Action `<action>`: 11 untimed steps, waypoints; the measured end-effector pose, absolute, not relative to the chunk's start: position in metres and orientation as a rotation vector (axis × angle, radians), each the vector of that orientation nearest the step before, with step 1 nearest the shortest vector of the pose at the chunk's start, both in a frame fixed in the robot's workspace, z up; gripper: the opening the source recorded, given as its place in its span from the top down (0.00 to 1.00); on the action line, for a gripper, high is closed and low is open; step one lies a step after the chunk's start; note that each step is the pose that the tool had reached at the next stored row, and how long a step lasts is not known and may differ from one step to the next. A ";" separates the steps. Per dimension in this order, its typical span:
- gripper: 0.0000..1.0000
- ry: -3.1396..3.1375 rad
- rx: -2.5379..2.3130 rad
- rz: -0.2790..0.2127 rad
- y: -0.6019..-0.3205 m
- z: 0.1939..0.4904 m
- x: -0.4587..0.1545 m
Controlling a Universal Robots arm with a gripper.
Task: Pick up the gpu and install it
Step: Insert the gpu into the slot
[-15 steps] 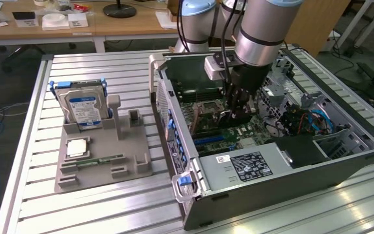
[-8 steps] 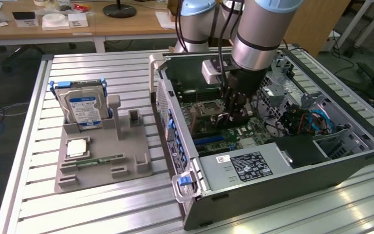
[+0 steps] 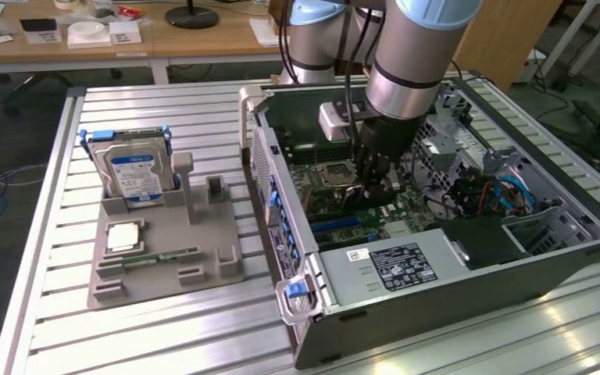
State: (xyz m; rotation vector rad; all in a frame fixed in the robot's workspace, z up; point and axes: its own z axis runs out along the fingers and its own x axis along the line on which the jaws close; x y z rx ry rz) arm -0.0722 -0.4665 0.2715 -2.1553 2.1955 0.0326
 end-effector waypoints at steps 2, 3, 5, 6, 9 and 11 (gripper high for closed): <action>0.73 2.195 -2.155 0.033 -0.467 0.271 -0.072; 0.73 2.195 -2.155 0.033 -0.466 0.270 -0.072; 0.73 2.196 -2.155 0.033 -0.467 0.267 -0.072; 0.73 2.195 -2.155 0.033 -0.466 0.266 -0.072; 0.73 2.196 -2.155 0.032 -0.467 0.265 -0.073; 0.73 2.196 -2.155 0.033 -0.467 0.265 -0.074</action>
